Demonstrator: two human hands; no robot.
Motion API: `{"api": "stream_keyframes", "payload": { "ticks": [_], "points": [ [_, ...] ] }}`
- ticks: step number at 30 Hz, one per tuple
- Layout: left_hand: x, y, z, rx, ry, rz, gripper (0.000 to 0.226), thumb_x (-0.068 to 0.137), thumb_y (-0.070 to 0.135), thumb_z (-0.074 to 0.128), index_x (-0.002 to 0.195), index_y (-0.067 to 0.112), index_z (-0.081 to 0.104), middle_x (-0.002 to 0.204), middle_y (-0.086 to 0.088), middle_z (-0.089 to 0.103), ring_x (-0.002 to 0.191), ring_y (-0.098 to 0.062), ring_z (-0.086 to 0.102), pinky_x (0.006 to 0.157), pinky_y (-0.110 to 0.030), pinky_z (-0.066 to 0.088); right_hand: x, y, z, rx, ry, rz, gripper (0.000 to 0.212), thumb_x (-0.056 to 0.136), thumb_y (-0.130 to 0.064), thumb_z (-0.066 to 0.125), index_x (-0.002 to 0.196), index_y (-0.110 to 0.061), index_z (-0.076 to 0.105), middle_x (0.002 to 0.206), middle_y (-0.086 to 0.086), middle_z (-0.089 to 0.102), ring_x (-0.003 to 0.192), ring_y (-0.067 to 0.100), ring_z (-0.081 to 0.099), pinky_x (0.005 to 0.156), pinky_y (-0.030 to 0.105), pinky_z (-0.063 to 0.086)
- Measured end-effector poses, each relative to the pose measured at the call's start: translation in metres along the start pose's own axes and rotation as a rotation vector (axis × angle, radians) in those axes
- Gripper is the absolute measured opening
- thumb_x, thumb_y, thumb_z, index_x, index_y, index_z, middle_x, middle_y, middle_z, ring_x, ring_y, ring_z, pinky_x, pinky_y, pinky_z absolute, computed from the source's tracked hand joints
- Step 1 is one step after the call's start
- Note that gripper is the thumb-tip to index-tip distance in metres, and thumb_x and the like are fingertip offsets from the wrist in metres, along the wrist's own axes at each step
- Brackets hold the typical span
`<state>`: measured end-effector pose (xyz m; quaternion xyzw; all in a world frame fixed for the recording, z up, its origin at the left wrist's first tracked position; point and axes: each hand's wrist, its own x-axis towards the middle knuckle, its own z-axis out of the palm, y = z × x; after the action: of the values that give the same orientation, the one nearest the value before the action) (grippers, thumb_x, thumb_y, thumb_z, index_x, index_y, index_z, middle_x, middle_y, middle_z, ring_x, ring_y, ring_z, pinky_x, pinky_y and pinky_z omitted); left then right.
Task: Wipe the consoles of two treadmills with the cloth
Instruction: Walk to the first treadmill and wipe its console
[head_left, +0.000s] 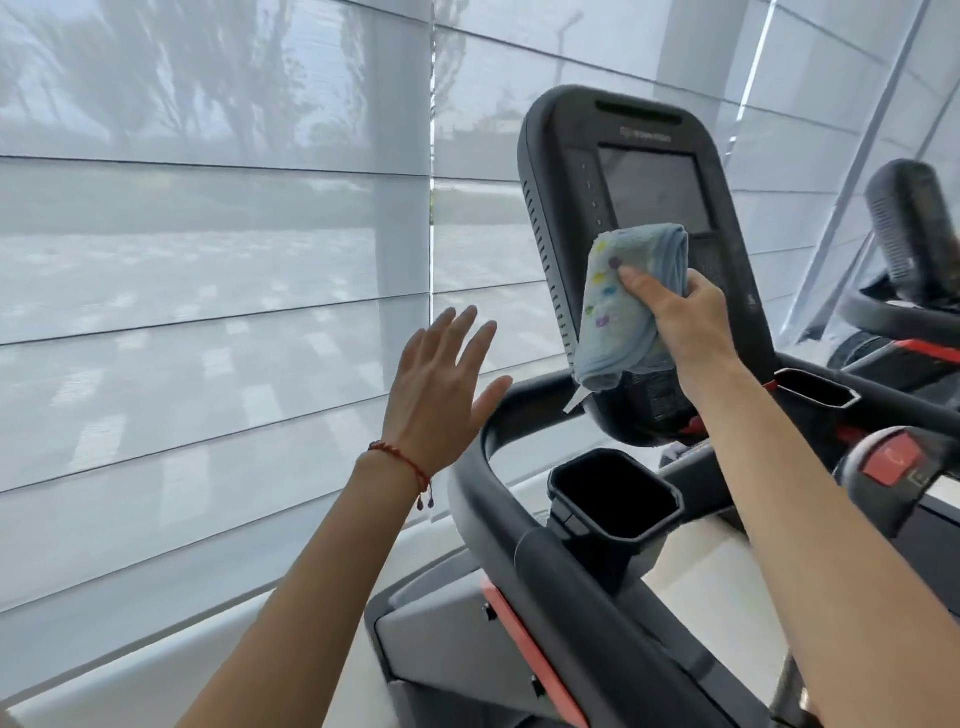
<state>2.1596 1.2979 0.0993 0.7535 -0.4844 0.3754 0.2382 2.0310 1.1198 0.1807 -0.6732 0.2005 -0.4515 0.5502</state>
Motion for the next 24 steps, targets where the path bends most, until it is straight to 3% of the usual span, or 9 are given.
{"api": "stream_keyframes", "payload": {
  "ticks": [6, 12, 15, 19, 22, 24],
  "points": [
    [0.048, 0.006, 0.047, 0.007, 0.024, 0.027, 0.053, 0.090, 0.040, 0.040, 0.127, 0.004, 0.054, 0.133, -0.019, 0.051, 0.125, -0.036, 0.042, 0.098, -0.051, 0.041, 0.076, 0.011, -0.034, -0.050, 0.072, -0.059, 0.030, 0.078, -0.032, 0.072, 0.097, -0.014, 0.059, 0.090, -0.004, 0.062, 0.076, 0.005, 0.059, 0.049, 0.007, 0.046],
    [0.105, 0.007, 0.086, 0.001, 0.092, 0.061, 0.051, 0.091, 0.037, 0.040, 0.126, 0.004, 0.055, 0.133, -0.018, 0.050, 0.125, -0.035, 0.042, 0.102, -0.045, 0.037, 0.135, 0.018, -0.041, -0.047, 0.147, -0.110, 0.039, 0.077, -0.032, 0.072, 0.107, -0.010, 0.059, 0.101, 0.003, 0.063, 0.081, 0.008, 0.061, 0.056, 0.009, 0.048],
    [0.129, 0.008, 0.103, -0.014, 0.087, 0.069, 0.052, 0.092, 0.038, 0.039, 0.128, 0.003, 0.054, 0.135, -0.018, 0.048, 0.127, -0.034, 0.041, 0.104, -0.043, 0.033, 0.157, 0.021, -0.038, -0.038, 0.178, -0.108, 0.038, 0.077, -0.032, 0.073, 0.105, -0.010, 0.058, 0.103, 0.005, 0.063, 0.088, 0.015, 0.062, 0.064, 0.017, 0.050],
    [0.161, 0.006, 0.116, -0.027, 0.094, 0.084, 0.052, 0.092, 0.037, 0.039, 0.128, 0.002, 0.053, 0.136, -0.019, 0.047, 0.128, -0.034, 0.039, 0.103, -0.044, 0.033, 0.187, 0.020, -0.033, -0.083, 0.182, -0.107, 0.034, 0.077, -0.030, 0.073, 0.100, -0.011, 0.057, 0.101, 0.005, 0.063, 0.088, 0.016, 0.062, 0.066, 0.018, 0.051],
    [0.182, 0.004, 0.126, -0.032, 0.135, 0.073, 0.052, 0.092, 0.036, 0.040, 0.130, 0.001, 0.050, 0.140, -0.020, 0.043, 0.129, -0.036, 0.038, 0.103, -0.047, 0.035, 0.209, 0.022, -0.029, -0.136, 0.177, -0.129, 0.039, 0.075, -0.032, 0.074, 0.102, -0.008, 0.059, 0.101, 0.007, 0.064, 0.089, 0.019, 0.063, 0.075, 0.028, 0.053],
    [0.190, 0.003, 0.132, -0.028, 0.162, 0.055, 0.053, 0.093, 0.035, 0.040, 0.133, 0.001, 0.046, 0.143, -0.020, 0.039, 0.132, -0.036, 0.035, 0.105, -0.047, 0.033, 0.222, 0.025, -0.023, -0.167, 0.178, -0.140, 0.038, 0.075, -0.034, 0.074, 0.099, -0.010, 0.058, 0.096, 0.004, 0.063, 0.087, 0.018, 0.062, 0.071, 0.025, 0.051]
  ]
}}
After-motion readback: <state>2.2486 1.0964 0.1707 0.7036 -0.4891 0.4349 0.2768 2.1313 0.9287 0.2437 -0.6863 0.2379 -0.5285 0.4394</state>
